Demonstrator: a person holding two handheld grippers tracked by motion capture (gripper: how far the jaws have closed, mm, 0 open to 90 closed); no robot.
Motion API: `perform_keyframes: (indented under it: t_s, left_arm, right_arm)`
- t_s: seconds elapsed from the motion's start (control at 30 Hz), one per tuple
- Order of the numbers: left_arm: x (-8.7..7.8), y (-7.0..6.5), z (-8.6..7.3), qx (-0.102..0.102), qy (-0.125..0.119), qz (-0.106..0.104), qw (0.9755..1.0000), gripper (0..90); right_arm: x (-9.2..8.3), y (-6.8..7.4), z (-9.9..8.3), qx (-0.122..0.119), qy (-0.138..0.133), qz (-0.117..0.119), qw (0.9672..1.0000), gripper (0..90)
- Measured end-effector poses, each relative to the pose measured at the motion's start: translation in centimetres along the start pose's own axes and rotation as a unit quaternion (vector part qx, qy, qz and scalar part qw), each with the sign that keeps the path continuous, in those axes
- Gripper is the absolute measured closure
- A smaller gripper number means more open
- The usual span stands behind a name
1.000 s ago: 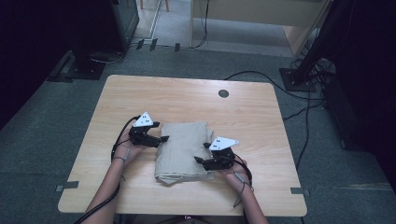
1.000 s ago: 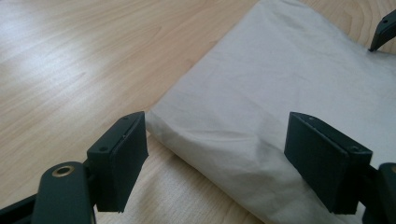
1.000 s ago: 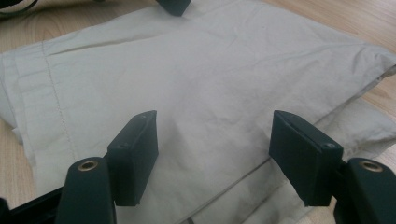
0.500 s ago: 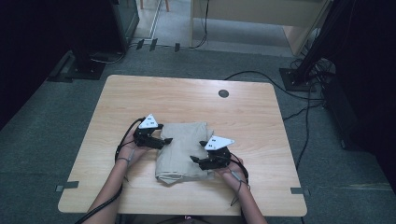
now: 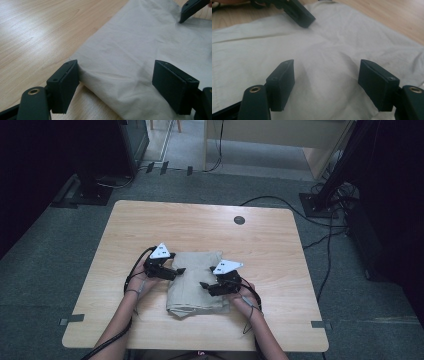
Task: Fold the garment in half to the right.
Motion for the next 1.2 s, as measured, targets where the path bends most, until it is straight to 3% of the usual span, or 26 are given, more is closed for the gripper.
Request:
perform_keyframes:
  t_s: [0.5, 0.63, 0.73, 1.0, 1.2]
  left_arm:
    - [-0.7, 0.1, 0.1, -0.003, -0.007, 0.001, 1.0, 21.5]
    - [-1.2, 0.1, 0.0, -0.006, -0.008, 0.003, 0.9999, 21.5]
    - [-1.6, 0.2, 0.1, -0.008, -0.01, 0.004, 0.9999, 21.5]
    - [-2.5, 0.3, 0.0, -0.011, -0.011, 0.006, 0.9999, 21.5]
    - [-2.8, 0.2, -0.4, -0.015, -0.008, 0.002, 0.9999, 21.5]
  right_arm:
    - [-0.4, -1.0, -1.5, 0.014, 0.011, -0.001, 0.9998, 26.4]
    - [-0.7, -0.9, -1.4, -0.002, 0.01, -0.015, 0.9998, 22.4]
    - [-1.2, -0.3, -1.2, -0.023, 0.006, -0.009, 0.9997, 21.6]
    - [-1.9, 0.5, -1.5, -0.007, -0.001, 0.02, 0.9998, 20.0]
    - [-1.9, 1.3, -1.9, -0.021, 0.006, 0.047, 0.9987, 19.7]
Point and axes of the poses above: each handheld gripper's, and its own axes: x roughly forward along the jaws, z roughly out of its top, y roughly to its left, the point moved 6 cm from there along x, roughly forward along the jaws, and after that the axes turned 9 degrees about z, right-handed, at the moved point
